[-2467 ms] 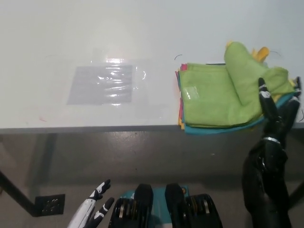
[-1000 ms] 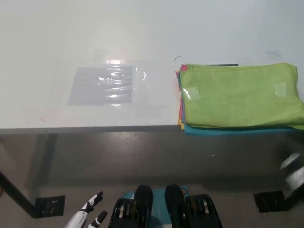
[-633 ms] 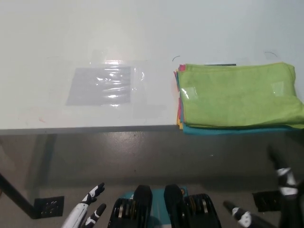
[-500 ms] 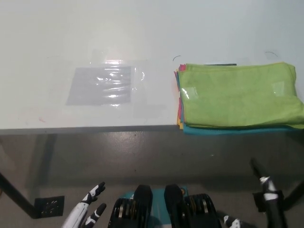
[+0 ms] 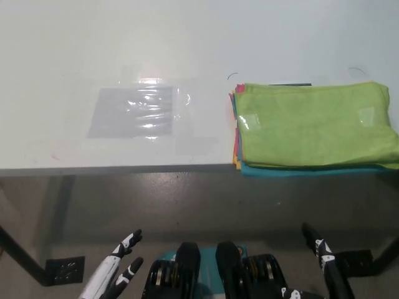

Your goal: A stack of folded microfibre clothes with a single fold is kept infront of the robot. the robot uses its right hand to grab one end of the clothes and pulla it away from the other end to unfold

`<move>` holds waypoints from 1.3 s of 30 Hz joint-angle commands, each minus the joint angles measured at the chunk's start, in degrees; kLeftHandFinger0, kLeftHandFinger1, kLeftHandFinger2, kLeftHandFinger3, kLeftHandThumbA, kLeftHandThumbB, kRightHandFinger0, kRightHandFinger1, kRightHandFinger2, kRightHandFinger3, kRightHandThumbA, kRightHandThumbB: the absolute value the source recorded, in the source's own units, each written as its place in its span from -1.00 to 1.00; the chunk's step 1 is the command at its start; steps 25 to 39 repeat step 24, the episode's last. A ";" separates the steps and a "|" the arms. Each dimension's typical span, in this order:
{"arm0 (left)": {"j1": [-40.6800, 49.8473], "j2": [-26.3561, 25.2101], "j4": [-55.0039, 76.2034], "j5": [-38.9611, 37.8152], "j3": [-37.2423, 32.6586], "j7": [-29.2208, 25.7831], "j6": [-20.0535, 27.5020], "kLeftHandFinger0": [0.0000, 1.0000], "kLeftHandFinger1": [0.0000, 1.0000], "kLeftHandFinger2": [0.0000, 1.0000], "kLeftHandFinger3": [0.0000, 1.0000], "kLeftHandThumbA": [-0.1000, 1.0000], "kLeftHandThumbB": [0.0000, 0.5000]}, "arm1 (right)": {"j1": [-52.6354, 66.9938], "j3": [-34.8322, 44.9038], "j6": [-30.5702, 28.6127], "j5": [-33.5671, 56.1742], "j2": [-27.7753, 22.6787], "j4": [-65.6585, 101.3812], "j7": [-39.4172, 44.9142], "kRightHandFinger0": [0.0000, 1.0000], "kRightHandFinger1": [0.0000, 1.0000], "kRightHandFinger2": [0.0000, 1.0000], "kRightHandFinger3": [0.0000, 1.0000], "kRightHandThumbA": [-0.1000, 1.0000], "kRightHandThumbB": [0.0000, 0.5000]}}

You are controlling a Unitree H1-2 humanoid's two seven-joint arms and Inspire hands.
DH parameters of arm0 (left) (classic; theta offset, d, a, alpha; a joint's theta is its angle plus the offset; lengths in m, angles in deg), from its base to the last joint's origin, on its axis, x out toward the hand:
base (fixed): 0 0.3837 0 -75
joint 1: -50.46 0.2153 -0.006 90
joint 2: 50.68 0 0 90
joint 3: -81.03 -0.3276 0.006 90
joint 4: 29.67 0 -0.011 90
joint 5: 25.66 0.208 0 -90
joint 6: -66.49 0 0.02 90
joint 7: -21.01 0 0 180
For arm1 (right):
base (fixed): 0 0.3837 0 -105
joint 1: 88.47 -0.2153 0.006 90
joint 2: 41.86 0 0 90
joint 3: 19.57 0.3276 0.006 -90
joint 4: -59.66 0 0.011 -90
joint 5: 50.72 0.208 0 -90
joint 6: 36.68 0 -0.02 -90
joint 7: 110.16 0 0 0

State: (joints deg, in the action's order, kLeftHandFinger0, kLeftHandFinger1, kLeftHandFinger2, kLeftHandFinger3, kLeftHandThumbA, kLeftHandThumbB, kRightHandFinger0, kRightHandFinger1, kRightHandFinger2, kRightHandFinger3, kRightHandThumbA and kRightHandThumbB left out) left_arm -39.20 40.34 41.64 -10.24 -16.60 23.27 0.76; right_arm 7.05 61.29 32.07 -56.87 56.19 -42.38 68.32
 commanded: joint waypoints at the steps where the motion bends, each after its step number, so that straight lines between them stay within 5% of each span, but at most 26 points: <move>1: -1.71 -0.52 0.27 -0.25 -0.19 0.46 1.51 1.00 1.00 1.00 1.00 1.00 1.00 | -1.24 0.76 1.08 4.89 -0.85 -0.04 4.27 1.00 1.00 1.00 1.00 1.00 0.59; 5: -2.03 -0.39 0.68 0.03 -0.12 0.32 0.28 1.00 1.00 1.00 1.00 1.00 1.00 | -1.18 0.69 1.89 5.21 -1.18 0.24 5.39 1.00 1.00 1.00 1.00 1.00 0.53; 14: -2.06 -0.44 1.22 0.50 0.02 0.05 -0.65 1.00 1.00 1.00 1.00 1.00 1.00 | -1.28 0.66 4.40 3.04 -1.51 2.01 5.94 1.00 1.00 1.00 1.00 1.00 0.73; 23: -2.08 -0.50 1.42 1.34 -0.37 0.02 -1.56 1.00 1.00 1.00 1.00 1.00 1.00 | -1.11 0.39 5.30 1.19 -2.08 2.78 6.18 1.00 1.00 1.00 1.00 1.00 0.53; 39: -2.08 -0.50 1.42 1.34 -0.37 0.02 -1.56 1.00 1.00 1.00 1.00 1.00 1.00 | -1.11 0.39 5.30 1.19 -2.08 2.78 6.18 1.00 1.00 1.00 1.00 1.00 0.53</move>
